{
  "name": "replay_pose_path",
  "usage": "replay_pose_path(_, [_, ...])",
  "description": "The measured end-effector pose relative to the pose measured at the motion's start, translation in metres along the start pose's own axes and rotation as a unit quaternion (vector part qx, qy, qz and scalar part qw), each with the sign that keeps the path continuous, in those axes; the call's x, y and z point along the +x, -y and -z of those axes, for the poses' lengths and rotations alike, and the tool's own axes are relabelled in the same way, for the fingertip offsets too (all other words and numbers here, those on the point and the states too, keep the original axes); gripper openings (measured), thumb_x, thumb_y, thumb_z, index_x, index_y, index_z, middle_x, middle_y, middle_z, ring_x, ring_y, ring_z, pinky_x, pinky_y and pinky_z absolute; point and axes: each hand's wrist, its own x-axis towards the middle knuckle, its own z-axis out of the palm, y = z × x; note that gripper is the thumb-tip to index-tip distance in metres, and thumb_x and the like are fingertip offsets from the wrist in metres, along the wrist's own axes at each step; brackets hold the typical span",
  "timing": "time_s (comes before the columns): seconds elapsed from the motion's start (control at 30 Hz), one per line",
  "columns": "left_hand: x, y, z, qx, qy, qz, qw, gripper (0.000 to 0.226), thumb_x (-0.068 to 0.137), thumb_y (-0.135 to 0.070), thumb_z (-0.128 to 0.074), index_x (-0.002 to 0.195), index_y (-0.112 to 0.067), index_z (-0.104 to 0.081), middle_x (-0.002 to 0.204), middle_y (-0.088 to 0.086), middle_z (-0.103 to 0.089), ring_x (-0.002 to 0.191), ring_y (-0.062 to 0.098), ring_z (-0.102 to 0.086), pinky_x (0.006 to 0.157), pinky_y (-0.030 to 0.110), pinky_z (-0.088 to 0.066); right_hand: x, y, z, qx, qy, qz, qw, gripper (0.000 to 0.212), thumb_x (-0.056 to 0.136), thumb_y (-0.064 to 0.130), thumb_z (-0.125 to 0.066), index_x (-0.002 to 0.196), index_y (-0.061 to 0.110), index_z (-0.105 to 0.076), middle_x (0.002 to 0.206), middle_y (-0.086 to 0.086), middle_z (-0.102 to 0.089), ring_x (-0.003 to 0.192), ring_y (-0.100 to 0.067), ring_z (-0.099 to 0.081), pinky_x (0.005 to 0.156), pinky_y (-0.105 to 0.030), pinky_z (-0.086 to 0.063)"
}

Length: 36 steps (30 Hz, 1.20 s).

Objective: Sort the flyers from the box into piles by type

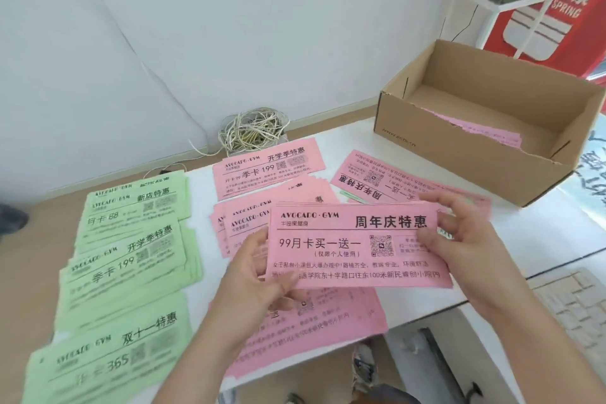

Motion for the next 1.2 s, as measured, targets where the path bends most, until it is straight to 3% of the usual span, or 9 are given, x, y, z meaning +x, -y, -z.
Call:
replay_pose_path(0.2, [-0.034, 0.022, 0.064, 0.037, -0.089, -0.012, 0.995, 0.033, 0.083, 0.001, -0.067, 0.108, -0.018, -0.059, 0.075, 0.007, -0.074, 0.064, 0.024, -0.071, 0.053, 0.025, -0.053, -0.03, 0.001, -0.06, -0.024, 0.031, 0.005, 0.999, 0.035, 0.089, 0.005, -0.063, 0.112, 0.032, -0.059, 0.085, -0.006, -0.075, 0.078, -0.022, -0.073, 0.062, -0.038, -0.059])
replay_pose_path(0.33, [-0.047, 0.03, 0.09, 0.035, -0.097, -0.016, 0.995, 0.01, 0.09, -0.008, -0.06, 0.097, -0.014, -0.065, 0.074, 0.009, -0.074, 0.059, 0.025, -0.069, 0.049, 0.023, -0.052, -0.046, 0.004, -0.087, -0.071, 0.038, 0.005, 0.997, 0.009, 0.091, 0.014, -0.061, 0.099, 0.015, -0.066, 0.077, -0.005, -0.075, 0.07, -0.021, -0.073, 0.056, -0.034, -0.057])
replay_pose_path(0.43, [-0.048, 0.035, 0.105, 0.039, -0.072, -0.007, 0.997, 0.015, 0.095, -0.014, -0.054, 0.092, -0.011, -0.069, 0.074, 0.01, -0.073, 0.057, 0.021, -0.065, 0.05, 0.023, -0.049, -0.049, 0.006, -0.099, -0.129, 0.035, 0.015, 0.991, 0.011, 0.092, 0.02, -0.06, 0.088, 0.011, -0.065, 0.073, 0.002, -0.074, 0.062, -0.011, -0.07, 0.05, -0.024, -0.053])
replay_pose_path(0.57, [-0.043, 0.037, 0.114, 0.011, -0.053, -0.008, 0.999, 0.015, 0.092, -0.016, -0.057, 0.1, -0.016, -0.07, 0.089, 0.003, -0.075, 0.082, 0.02, -0.071, 0.068, 0.032, -0.053, -0.044, 0.01, -0.107, -0.151, 0.048, 0.019, 0.987, 0.021, 0.089, 0.026, -0.061, 0.084, 0.006, -0.063, 0.075, 0.001, -0.075, 0.067, -0.014, -0.071, 0.062, -0.036, -0.057])
replay_pose_path(0.7, [-0.026, 0.031, 0.112, -0.018, -0.092, -0.028, 0.995, 0.013, 0.088, -0.012, -0.062, 0.099, -0.013, -0.069, 0.086, 0.007, -0.075, 0.081, 0.024, -0.072, 0.078, 0.042, -0.055, -0.027, 0.018, -0.105, -0.077, 0.095, -0.013, 0.992, 0.029, 0.083, 0.035, -0.059, 0.093, 0.008, -0.064, 0.085, -0.004, -0.075, 0.079, -0.022, -0.073, 0.073, -0.043, -0.058])
replay_pose_path(0.8, [-0.006, 0.019, 0.105, -0.003, -0.123, -0.041, 0.992, 0.013, 0.091, -0.015, -0.059, 0.098, -0.014, -0.07, 0.086, 0.002, -0.075, 0.081, 0.02, -0.072, 0.077, 0.041, -0.056, -0.002, 0.024, -0.099, -0.037, 0.172, -0.062, 0.982, 0.025, 0.088, 0.016, -0.062, 0.113, 0.015, -0.059, 0.096, -0.01, -0.074, 0.088, -0.028, -0.072, 0.075, -0.044, -0.058])
replay_pose_path(1.0, [0.032, -0.001, 0.095, 0.001, -0.137, -0.051, 0.989, 0.018, 0.095, -0.017, -0.054, 0.091, -0.012, -0.07, 0.086, -0.001, -0.075, 0.079, 0.016, -0.071, 0.063, 0.026, -0.057, 0.054, 0.034, -0.091, -0.095, 0.142, -0.012, 0.985, 0.033, 0.087, -0.001, -0.063, 0.114, 0.017, -0.059, 0.094, -0.009, -0.074, 0.086, -0.027, -0.072, 0.081, -0.049, -0.057])
replay_pose_path(1.13, [0.031, -0.005, 0.096, -0.026, -0.126, -0.074, 0.989, 0.025, 0.086, 0.003, -0.062, 0.102, -0.016, -0.066, 0.094, -0.004, -0.074, 0.08, 0.014, -0.071, 0.058, 0.02, -0.053, 0.059, 0.035, -0.08, -0.128, 0.176, 0.03, 0.975, 0.038, 0.085, -0.009, -0.061, 0.111, 0.019, -0.063, 0.097, -0.001, -0.074, 0.09, -0.019, -0.071, 0.074, -0.032, -0.058])
replay_pose_path(1.2, [0.02, 0.001, 0.094, 0.008, -0.12, -0.079, 0.99, 0.029, 0.081, 0.01, -0.064, 0.097, -0.015, -0.067, 0.09, -0.005, -0.075, 0.079, 0.012, -0.071, 0.061, 0.02, -0.055, 0.047, 0.033, -0.075, -0.126, 0.194, 0.03, 0.972, 0.04, 0.084, -0.015, -0.058, 0.104, 0.018, -0.065, 0.095, 0.003, -0.075, 0.088, -0.014, -0.071, 0.072, -0.022, -0.056])
